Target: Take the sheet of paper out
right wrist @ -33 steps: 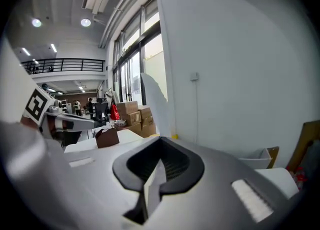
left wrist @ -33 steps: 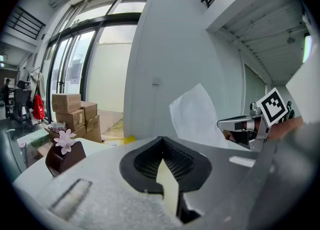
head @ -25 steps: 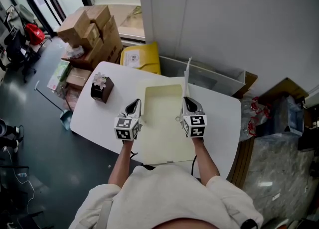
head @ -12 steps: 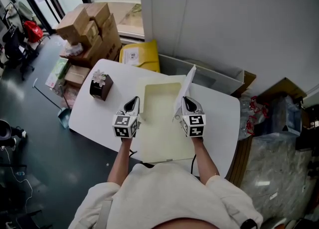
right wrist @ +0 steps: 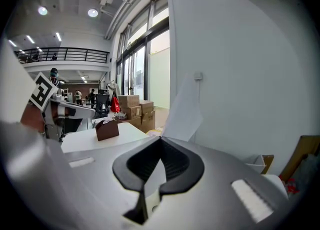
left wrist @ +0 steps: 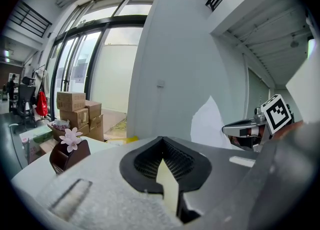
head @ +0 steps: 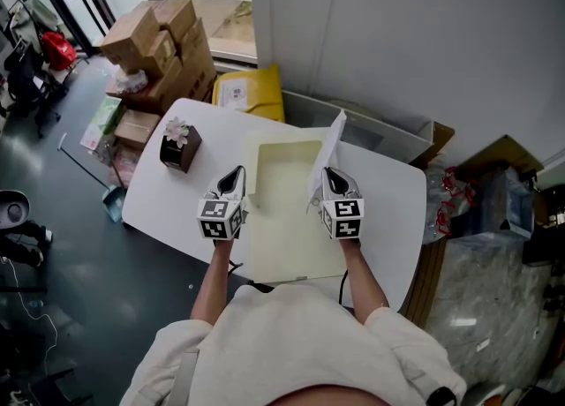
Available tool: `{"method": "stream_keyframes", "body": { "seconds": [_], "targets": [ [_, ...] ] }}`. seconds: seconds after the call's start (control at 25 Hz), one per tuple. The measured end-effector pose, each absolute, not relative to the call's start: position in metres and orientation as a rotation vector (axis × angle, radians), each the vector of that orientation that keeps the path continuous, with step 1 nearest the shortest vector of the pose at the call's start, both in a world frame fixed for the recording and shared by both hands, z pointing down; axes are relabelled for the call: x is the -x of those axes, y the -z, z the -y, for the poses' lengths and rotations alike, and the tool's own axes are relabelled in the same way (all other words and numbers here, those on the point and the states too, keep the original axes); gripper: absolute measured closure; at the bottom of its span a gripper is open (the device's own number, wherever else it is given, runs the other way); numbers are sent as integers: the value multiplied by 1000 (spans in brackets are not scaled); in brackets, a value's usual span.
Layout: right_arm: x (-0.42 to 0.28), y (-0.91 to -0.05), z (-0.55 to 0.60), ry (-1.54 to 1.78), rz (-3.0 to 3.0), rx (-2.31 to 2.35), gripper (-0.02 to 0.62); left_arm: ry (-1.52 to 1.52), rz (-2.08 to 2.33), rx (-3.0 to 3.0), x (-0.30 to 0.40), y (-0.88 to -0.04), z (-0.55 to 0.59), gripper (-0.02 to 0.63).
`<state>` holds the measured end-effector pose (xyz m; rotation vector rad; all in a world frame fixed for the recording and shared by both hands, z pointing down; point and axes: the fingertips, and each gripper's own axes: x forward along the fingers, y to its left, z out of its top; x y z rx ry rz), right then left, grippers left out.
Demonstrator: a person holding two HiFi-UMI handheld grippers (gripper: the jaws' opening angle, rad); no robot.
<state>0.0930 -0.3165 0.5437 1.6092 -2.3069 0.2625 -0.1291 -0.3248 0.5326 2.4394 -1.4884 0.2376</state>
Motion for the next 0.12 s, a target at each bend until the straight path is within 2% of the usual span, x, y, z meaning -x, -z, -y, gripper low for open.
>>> {"method": "stream_keyframes", "body": {
  "seconds": [0.12],
  "targets": [
    [-92, -545, 317, -261, 2305, -1606, 594, -236, 1487, -2440, 129, -534, 324, 606]
  ]
}}
